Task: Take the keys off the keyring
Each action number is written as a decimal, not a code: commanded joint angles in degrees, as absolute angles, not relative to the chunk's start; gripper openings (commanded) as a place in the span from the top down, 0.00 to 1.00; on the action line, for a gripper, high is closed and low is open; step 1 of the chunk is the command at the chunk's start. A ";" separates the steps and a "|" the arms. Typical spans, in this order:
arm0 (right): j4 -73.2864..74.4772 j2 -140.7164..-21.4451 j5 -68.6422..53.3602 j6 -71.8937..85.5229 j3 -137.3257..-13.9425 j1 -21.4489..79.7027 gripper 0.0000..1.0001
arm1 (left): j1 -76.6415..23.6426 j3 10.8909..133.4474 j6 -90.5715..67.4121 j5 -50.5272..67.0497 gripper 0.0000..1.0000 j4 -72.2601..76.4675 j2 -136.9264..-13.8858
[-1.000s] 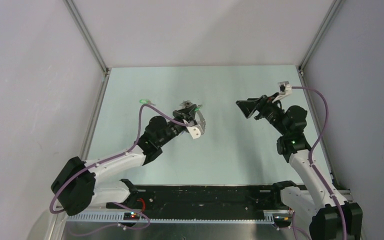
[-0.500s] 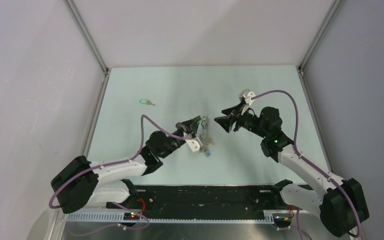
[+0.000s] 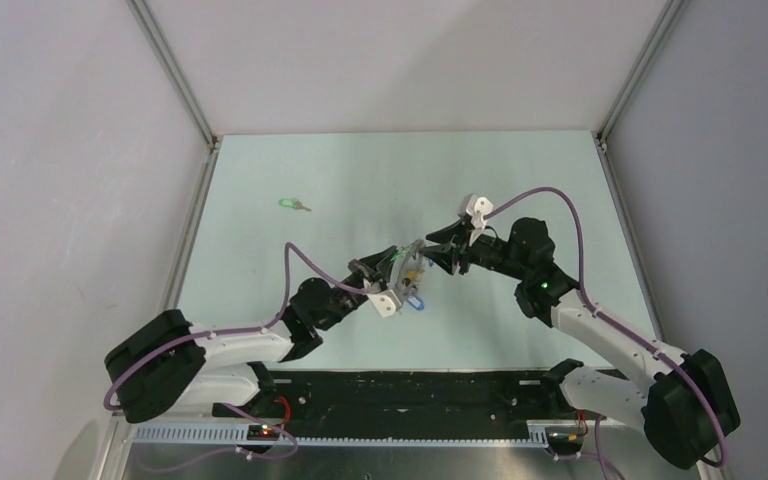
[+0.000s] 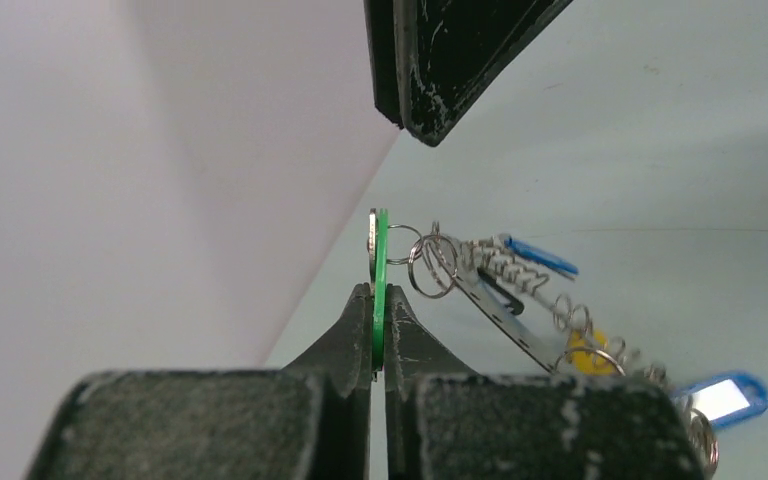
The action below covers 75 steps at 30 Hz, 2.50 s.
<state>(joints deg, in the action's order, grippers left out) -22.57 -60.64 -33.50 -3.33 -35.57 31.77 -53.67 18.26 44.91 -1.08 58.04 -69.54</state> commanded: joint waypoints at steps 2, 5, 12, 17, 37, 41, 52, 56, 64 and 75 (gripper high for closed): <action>-24.51 -61.46 -34.32 -6.40 -35.17 32.79 0.58 | -54.14 18.35 43.25 1.27 1.00 65.13 -68.26; -24.62 -61.61 -34.36 -6.50 -34.91 33.00 0.59 | -54.14 18.76 42.76 1.67 1.00 64.93 -68.26; -27.30 -59.35 -32.29 -6.36 -31.81 32.96 0.59 | -53.87 22.50 40.26 3.61 1.00 61.44 -67.66; -29.33 -57.67 -30.46 -6.25 -29.97 32.92 0.59 | -53.80 31.21 36.25 1.81 1.00 44.05 -64.44; -36.63 -47.51 -29.62 -0.84 -23.73 28.64 0.59 | -50.80 60.49 41.88 2.45 1.00 -9.63 -64.88; -37.47 -47.59 -30.95 -0.33 -23.73 28.60 0.59 | -50.87 59.18 42.88 4.47 1.00 -8.61 -65.14; -50.47 -56.85 -35.19 2.56 -23.73 30.20 0.59 | -51.72 57.57 41.76 3.78 1.00 -7.91 -64.86; -57.74 -61.51 -37.30 1.24 -23.73 31.17 0.60 | -51.81 56.47 42.94 3.30 1.00 -7.54 -62.85; -60.83 -66.81 -40.45 -2.04 -27.14 32.01 0.64 | -51.79 54.18 45.18 4.52 1.00 -6.79 -59.90; -63.35 -72.63 -45.85 -2.55 -31.78 32.93 0.68 | -51.79 51.98 46.98 6.22 1.00 -5.30 -56.92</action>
